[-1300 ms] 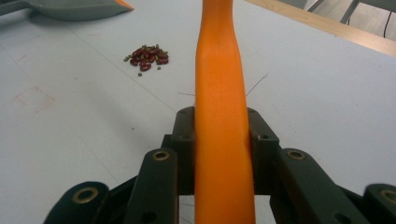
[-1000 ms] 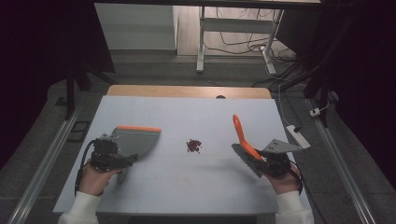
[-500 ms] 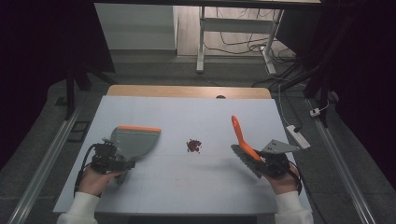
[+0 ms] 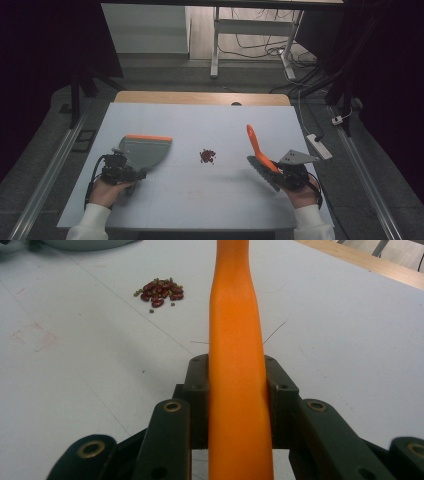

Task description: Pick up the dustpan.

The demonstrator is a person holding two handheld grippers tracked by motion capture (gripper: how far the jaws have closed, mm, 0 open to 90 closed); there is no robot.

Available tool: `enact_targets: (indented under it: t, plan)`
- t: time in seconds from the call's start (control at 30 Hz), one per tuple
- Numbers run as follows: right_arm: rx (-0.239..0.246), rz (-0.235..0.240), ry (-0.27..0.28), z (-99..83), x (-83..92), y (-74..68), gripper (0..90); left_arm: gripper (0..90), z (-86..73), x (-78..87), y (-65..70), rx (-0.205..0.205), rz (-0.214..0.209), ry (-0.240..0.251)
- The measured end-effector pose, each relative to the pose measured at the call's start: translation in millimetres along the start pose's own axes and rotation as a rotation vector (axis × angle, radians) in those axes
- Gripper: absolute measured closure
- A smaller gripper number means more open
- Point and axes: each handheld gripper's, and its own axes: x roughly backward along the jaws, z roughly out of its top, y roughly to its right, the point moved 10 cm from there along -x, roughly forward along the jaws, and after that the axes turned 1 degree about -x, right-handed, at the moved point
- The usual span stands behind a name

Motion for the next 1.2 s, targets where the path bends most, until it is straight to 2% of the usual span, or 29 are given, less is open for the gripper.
enact_targets:
  t: [0.2,0.63,0.7,0.73,0.8,0.87,1.2]
  plan:
    - [-0.002,-0.001,-0.002,-0.4,-0.5,0.3,70.0,24.5,0.4,-6.3,0.5,0.011,-0.008,-0.008]
    - [-0.005,-0.002,-0.004,-1.1,-1.0,0.5,70.0,43.7,3.0,-11.8,-0.1,0.035,-0.009,-0.004]
    - [-0.004,-0.002,-0.005,-1.3,-1.2,0.6,70.0,49.7,3.5,-11.6,-0.1,0.036,-0.016,-0.002]
    - [-0.006,-0.002,-0.007,-1.7,-1.3,0.6,70.0,51.6,4.3,-11.1,1.2,0.041,-0.038,0.004]
    - [-0.004,-0.002,-0.01,-2.0,-1.8,0.5,70.0,55.9,5.1,-10.6,1.9,0.044,-0.051,0.011]
    - [0.001,-0.006,-0.012,-2.2,-2.2,0.8,70.0,56.9,5.9,-10.1,1.8,0.047,-0.058,0.017]
    - [-0.008,-0.007,-0.007,-1.8,-0.7,1.6,70.0,61.9,7.1,-9.2,-3.0,0.056,-0.044,0.038]
